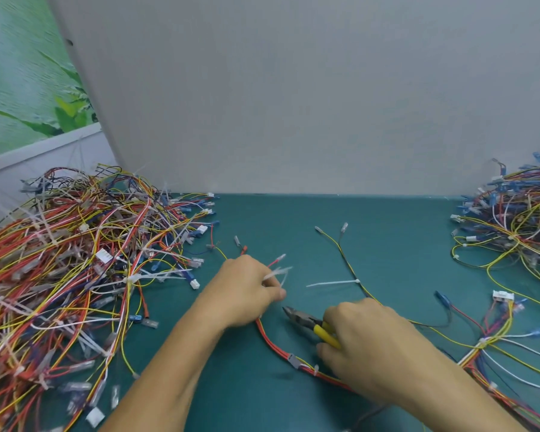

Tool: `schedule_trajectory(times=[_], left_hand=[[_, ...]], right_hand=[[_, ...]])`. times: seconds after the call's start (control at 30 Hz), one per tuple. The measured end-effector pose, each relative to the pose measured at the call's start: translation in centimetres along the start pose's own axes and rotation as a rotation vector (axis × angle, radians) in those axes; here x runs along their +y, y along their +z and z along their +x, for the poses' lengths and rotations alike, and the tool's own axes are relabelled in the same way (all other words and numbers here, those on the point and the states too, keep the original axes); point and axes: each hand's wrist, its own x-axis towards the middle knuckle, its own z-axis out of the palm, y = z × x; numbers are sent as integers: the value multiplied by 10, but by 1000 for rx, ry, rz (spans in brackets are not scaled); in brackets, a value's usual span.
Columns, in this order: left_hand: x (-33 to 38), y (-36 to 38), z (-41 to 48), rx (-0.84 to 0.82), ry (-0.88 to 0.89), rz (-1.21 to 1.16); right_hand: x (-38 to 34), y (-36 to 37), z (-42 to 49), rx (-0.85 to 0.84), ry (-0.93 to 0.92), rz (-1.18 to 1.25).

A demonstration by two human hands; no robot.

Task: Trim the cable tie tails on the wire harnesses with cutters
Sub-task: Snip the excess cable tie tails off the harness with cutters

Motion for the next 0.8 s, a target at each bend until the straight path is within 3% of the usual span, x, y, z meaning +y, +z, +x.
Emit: schedule_trajectory(times=[0.1,0.17,0.8], left_hand=[[-11,1,-2,-110,-128,-477],[-18,3,-1,-143,-192,-661],[-22,5,2,-154,-181,-741]], right_hand=[[-9,4,4,-17,-10,26],[-14,4,5,-31,-19,31],[-24,-3,8,-66,-21,58]])
